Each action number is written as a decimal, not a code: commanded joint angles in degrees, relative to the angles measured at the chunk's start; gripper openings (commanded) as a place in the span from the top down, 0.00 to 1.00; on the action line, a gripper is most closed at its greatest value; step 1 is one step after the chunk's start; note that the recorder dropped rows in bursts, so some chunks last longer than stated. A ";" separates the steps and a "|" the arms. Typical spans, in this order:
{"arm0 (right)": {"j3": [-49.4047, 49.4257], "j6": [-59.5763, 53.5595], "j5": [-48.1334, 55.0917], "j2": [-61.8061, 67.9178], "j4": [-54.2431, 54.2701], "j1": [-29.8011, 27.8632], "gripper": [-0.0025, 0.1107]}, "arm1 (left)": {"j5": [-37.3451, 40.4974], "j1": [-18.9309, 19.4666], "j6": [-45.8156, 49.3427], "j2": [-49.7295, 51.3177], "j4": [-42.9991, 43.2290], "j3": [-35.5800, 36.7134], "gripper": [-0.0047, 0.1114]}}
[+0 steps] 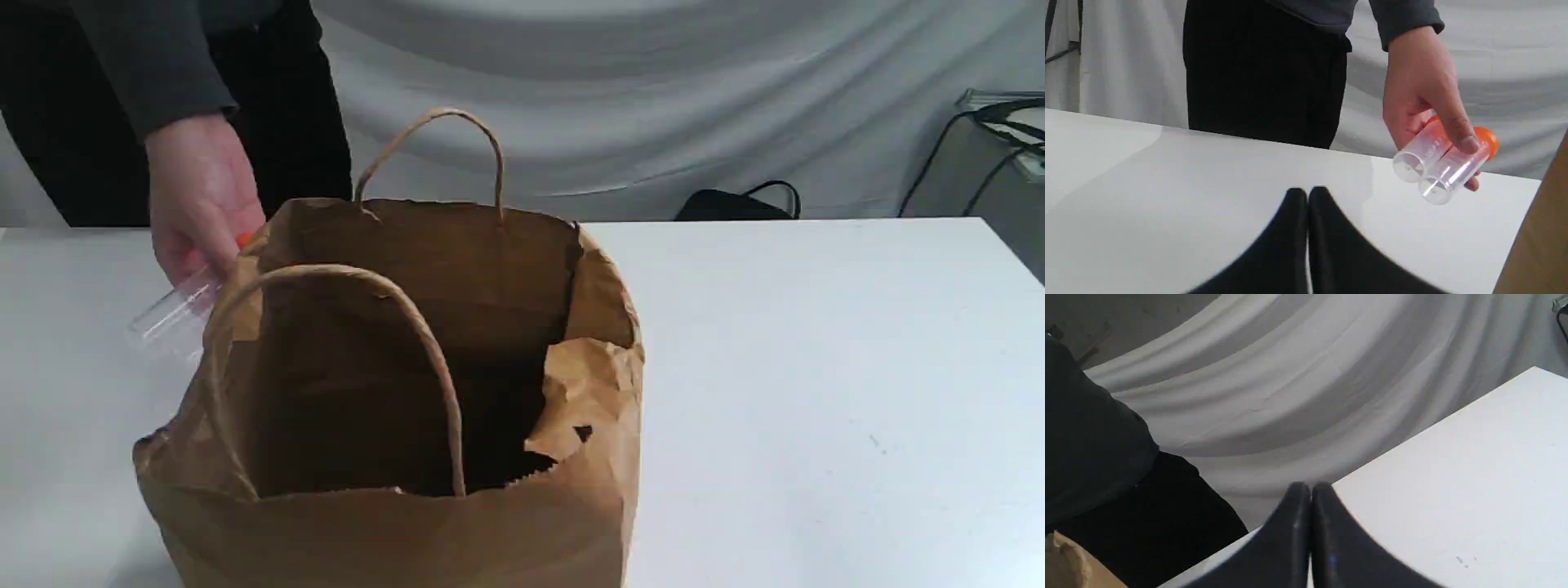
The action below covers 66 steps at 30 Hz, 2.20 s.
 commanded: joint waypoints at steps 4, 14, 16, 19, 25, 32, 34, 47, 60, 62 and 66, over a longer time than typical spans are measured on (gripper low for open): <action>0.18 0.36 -0.92 -0.15 0.09 -0.29 0.98 | -0.11 0.08 -0.15 -0.24 -0.33 0.25 0.96; 0.18 0.36 -0.92 -0.15 0.09 -0.29 0.98 | -1.42 0.08 -0.78 -0.24 -5.07 0.25 0.96; 0.18 0.36 -0.92 -0.15 0.09 -0.29 0.98 | -1.42 0.08 -0.78 -0.24 -8.31 0.25 0.96; 0.18 0.36 -0.92 -0.15 0.09 -0.29 0.98 | -1.42 0.08 -0.78 -0.24 -10.31 0.25 0.96; 0.18 0.36 -2.65 -0.15 0.23 -0.29 0.98 | -1.07 0.08 -0.59 -0.24 -11.15 0.25 0.96; 0.18 1.21 -5.76 -0.15 5.25 -0.29 0.98 | -1.03 0.08 -1.63 -0.24 -9.71 0.25 0.96; 0.18 1.21 -4.70 -0.15 4.93 -0.29 0.98 | -1.03 0.08 -2.15 -0.24 -9.71 0.25 0.96; -19.61 -4.62 4.66 4.26 -7.44 -0.29 0.98 | -0.92 0.08 -2.16 -0.24 -9.71 0.25 0.96; -47.98 -29.01 29.02 29.82 0.02 -0.29 0.98 | -0.92 0.08 -2.16 -0.24 -9.71 0.25 0.96; -51.72 -34.42 34.44 34.24 5.27 -0.29 0.98 | -0.92 0.08 -2.16 -0.24 -9.71 0.25 0.96; -56.79 -44.50 44.45 42.49 17.20 -0.29 0.98 | -0.92 0.08 -2.16 -0.24 -9.71 0.25 0.96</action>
